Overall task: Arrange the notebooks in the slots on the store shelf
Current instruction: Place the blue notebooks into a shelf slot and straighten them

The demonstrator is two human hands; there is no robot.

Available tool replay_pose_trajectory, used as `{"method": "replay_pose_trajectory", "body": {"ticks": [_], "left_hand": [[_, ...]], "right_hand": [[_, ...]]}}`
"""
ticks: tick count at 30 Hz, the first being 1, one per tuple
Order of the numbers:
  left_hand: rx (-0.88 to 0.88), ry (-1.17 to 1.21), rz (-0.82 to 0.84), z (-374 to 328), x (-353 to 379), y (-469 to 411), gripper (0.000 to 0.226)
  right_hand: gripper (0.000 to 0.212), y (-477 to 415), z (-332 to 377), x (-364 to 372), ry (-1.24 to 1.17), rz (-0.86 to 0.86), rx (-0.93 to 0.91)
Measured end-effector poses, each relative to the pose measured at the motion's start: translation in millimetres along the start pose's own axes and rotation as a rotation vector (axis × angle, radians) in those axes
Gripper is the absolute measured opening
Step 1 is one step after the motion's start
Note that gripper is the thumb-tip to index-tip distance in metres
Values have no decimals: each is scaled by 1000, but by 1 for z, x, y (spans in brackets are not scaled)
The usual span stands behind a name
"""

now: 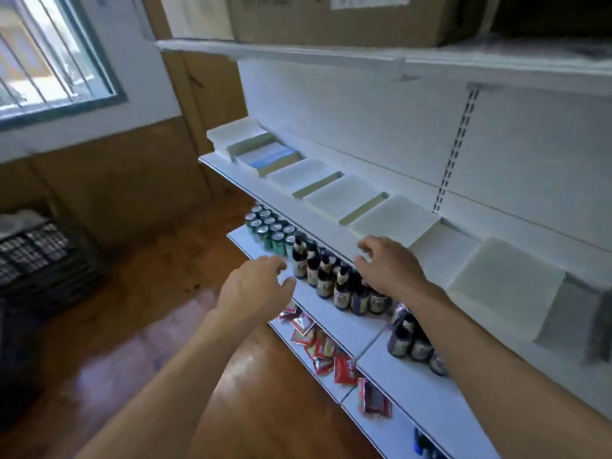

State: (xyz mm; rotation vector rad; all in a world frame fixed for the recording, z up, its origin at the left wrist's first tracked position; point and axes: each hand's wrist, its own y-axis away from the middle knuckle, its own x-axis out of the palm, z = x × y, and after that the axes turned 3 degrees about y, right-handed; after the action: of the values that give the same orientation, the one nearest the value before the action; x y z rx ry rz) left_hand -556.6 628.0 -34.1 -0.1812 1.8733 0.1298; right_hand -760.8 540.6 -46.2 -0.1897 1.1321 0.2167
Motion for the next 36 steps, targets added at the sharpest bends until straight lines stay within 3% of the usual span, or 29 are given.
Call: {"method": "replay_pose_trajectory", "body": {"ticks": [9, 15, 22, 27, 36], "left_hand": [[-120, 120, -17, 120, -28, -83, 40], [-134, 110, 0, 190, -31, -205, 40], [-34, 125, 6, 245, -54, -353, 36], [101, 144, 106, 262, -50, -448, 38], [492, 158, 271, 274, -40, -602, 39]], "right_hand": [[34, -124, 116, 66, -56, 63, -81], [36, -254, 161, 117, -134, 59, -75], [42, -398, 204, 138, -305, 67, 109], [48, -462, 220, 149, -422, 30, 280], [54, -535, 240, 189, -564, -256, 629]]}}
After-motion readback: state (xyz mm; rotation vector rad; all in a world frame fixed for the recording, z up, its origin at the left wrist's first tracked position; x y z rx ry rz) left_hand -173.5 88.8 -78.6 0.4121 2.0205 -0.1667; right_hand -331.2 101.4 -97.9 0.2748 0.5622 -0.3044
